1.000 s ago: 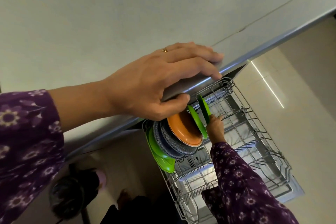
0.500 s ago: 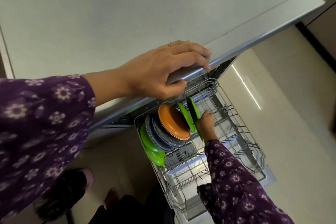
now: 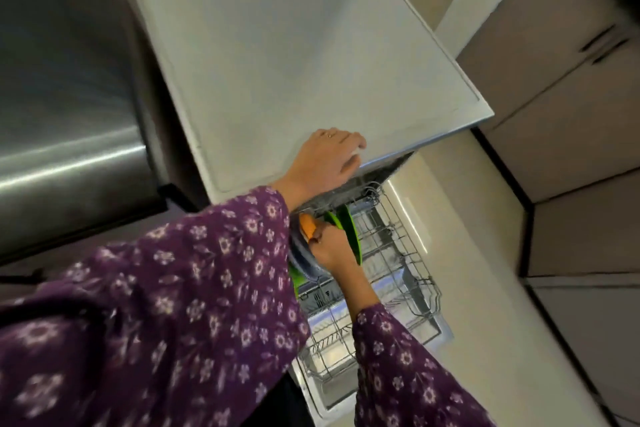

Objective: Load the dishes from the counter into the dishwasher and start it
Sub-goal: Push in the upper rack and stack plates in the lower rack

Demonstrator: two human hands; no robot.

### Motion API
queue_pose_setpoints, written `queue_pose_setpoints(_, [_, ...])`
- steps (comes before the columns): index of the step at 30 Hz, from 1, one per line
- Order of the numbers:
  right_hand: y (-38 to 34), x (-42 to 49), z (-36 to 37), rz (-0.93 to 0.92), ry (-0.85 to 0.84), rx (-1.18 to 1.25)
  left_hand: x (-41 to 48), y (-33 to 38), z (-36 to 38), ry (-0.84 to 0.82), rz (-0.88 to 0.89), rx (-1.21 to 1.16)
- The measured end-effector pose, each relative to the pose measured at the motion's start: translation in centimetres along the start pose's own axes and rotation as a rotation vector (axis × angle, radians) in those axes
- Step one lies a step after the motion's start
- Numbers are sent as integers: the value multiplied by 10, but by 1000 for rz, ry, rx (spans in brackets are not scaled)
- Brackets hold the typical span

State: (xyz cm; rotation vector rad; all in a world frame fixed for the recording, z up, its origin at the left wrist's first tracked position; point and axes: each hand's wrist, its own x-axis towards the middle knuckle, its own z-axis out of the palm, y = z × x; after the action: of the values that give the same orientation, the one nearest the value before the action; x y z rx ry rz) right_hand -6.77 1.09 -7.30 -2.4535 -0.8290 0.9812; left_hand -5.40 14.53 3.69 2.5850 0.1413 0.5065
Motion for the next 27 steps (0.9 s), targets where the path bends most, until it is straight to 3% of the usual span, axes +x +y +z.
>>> queue_pose_setpoints(3, [-59,-29,17,-57,29,-45,-82,-20,-56,93,-135,15])
queue_pose_setpoints(7, [-162,-60,51,-205,-33,-106,-213,-84,-151,25,-291,192])
queue_pose_setpoints(15, [-398,-112,152,-619,-203,-165,-486,-147,-321,293,-782,442])
queue_pose_setpoints(22, [-546,-169,265,-884,-376,-307,-663,-130,-379,472,-1146,452])
queue_pose_setpoints(27, [-615,-217,345,-926,-519,-325,-718,-123,-375,555,-1188,359])
